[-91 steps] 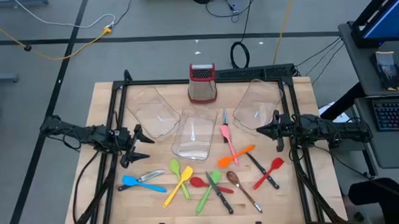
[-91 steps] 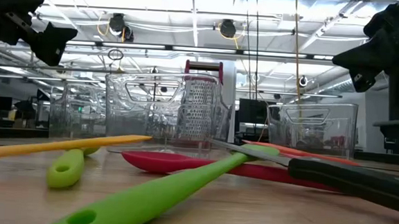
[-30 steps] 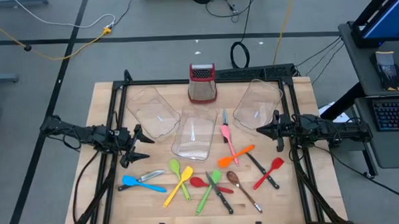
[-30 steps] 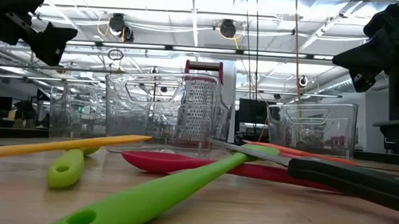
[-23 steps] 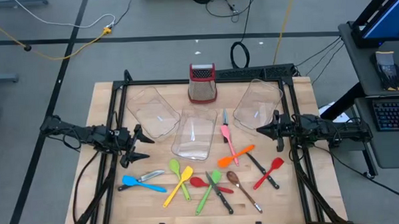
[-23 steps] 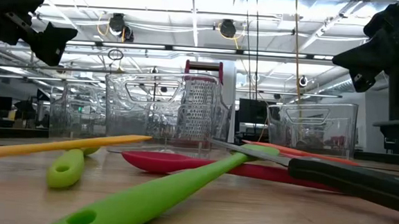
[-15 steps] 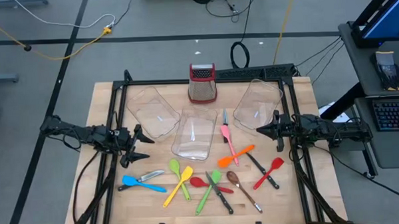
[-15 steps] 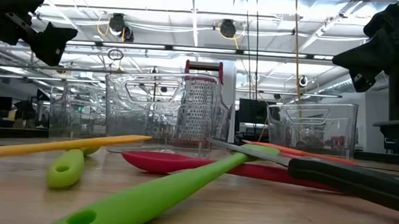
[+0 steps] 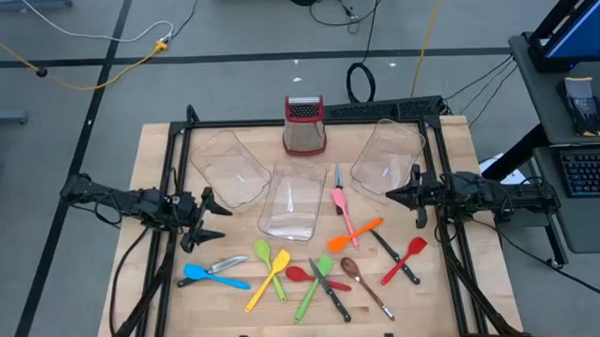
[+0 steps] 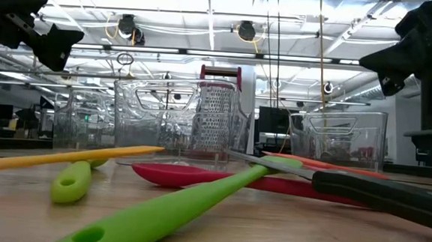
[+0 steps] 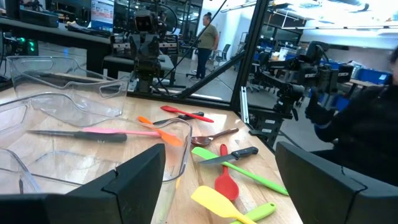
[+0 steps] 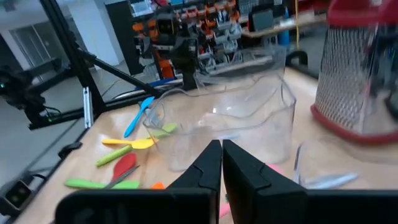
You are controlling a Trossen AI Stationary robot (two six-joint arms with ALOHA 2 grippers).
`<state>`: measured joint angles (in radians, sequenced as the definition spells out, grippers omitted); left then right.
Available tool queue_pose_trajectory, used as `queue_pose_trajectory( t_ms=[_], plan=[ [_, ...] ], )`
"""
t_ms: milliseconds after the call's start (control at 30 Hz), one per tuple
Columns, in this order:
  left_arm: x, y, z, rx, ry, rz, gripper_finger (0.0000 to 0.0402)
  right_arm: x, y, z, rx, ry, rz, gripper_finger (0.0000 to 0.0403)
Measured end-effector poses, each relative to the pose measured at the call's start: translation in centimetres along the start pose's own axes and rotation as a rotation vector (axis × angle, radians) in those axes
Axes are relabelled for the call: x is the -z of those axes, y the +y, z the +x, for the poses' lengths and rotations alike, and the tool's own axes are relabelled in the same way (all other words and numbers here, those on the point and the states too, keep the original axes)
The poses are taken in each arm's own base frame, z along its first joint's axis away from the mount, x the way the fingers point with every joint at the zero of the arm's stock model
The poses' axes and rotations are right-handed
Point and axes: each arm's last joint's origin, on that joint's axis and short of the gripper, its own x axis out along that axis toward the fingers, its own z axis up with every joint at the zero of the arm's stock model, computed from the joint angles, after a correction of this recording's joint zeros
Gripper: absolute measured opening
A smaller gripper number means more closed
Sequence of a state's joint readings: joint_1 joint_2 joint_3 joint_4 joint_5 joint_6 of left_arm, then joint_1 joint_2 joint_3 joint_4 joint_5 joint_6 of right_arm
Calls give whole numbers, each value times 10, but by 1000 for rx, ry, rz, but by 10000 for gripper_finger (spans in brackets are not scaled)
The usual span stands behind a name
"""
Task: Pick & Place Kitchen Items
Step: Put the red spatula into the left transparent bin
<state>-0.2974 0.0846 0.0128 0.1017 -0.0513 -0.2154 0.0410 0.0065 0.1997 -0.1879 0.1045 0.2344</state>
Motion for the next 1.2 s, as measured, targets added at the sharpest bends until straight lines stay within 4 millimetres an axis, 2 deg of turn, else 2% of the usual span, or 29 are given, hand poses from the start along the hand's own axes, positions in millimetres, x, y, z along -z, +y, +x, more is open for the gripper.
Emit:
queue_pose_trajectory(
  t_ms=[333,833,1000,1200],
  plan=[
    [0,0,0,-3,-4,30,308,1,0,0,1,8,-39,9],
    [-9,3,-1,-142,-109,93,308,0,0,0,-2,-3,-116,9],
    [-11,2,-1,-130,-147,-88,308,0,0,0,-2,-3,-116,9],
    [-14,3,-1,-157,-186,-175,308,0,0,0,-1,-2,-116,9]
  ],
)
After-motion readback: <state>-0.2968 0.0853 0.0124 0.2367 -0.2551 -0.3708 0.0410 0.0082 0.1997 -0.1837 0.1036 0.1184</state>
